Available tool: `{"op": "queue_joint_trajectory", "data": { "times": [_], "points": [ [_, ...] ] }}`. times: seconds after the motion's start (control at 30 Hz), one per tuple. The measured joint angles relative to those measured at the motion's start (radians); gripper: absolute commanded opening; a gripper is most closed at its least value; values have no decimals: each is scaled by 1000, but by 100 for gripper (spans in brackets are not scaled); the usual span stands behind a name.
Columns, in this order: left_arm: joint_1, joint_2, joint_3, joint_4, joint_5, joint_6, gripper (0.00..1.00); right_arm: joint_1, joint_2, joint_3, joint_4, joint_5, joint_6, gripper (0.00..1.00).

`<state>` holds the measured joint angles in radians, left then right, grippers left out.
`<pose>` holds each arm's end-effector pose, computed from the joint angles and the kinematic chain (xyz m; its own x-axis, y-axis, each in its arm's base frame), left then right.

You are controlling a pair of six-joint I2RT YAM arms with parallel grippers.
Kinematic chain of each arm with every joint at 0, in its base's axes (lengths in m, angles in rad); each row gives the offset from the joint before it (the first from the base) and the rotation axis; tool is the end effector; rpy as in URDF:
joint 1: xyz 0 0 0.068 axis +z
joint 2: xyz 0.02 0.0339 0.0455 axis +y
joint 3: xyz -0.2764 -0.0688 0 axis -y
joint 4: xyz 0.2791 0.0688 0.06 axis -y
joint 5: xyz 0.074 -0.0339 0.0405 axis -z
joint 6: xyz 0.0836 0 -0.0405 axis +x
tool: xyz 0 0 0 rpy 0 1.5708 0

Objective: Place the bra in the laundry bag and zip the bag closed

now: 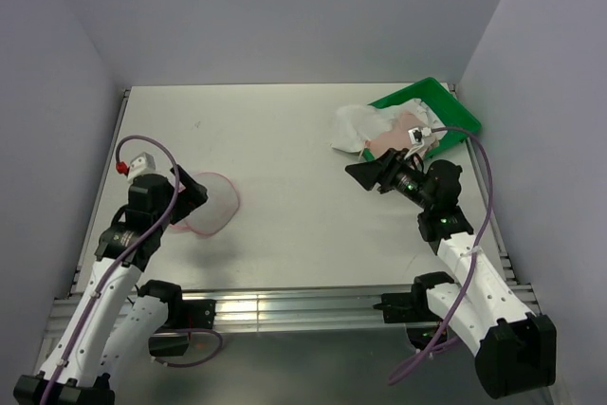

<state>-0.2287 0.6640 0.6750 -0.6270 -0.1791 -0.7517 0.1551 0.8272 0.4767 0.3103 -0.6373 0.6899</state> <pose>0.2062 -0.0327 0.2566 -0.4667 -0.5813 -0.6665 -0.3248 0.8137 -0.4822 0.2459 0.0888 0.2718 -0.4835 0.4421 -0.7555 -0.5236 0.5456 0.6544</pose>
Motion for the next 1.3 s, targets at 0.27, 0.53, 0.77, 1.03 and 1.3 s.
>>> {"op": "queue_joint_trajectory", "data": {
  "times": [0.27,0.53,0.77,1.03,1.3],
  "points": [
    [0,121,-53,80,-173,-59,99,19,1,17,-30,10,-23,75],
    [0,275,-138,289,-208,-72,93,51,1,35,-60,16,-50,74],
    [0,245,-242,467,-110,-57,12,94,23,45,-65,18,-64,73],
    [0,152,-224,529,-29,-64,0,148,58,58,-82,32,-88,73],
    [0,146,-40,458,-145,-11,0,214,95,87,-107,56,-126,73]
  ]
}}
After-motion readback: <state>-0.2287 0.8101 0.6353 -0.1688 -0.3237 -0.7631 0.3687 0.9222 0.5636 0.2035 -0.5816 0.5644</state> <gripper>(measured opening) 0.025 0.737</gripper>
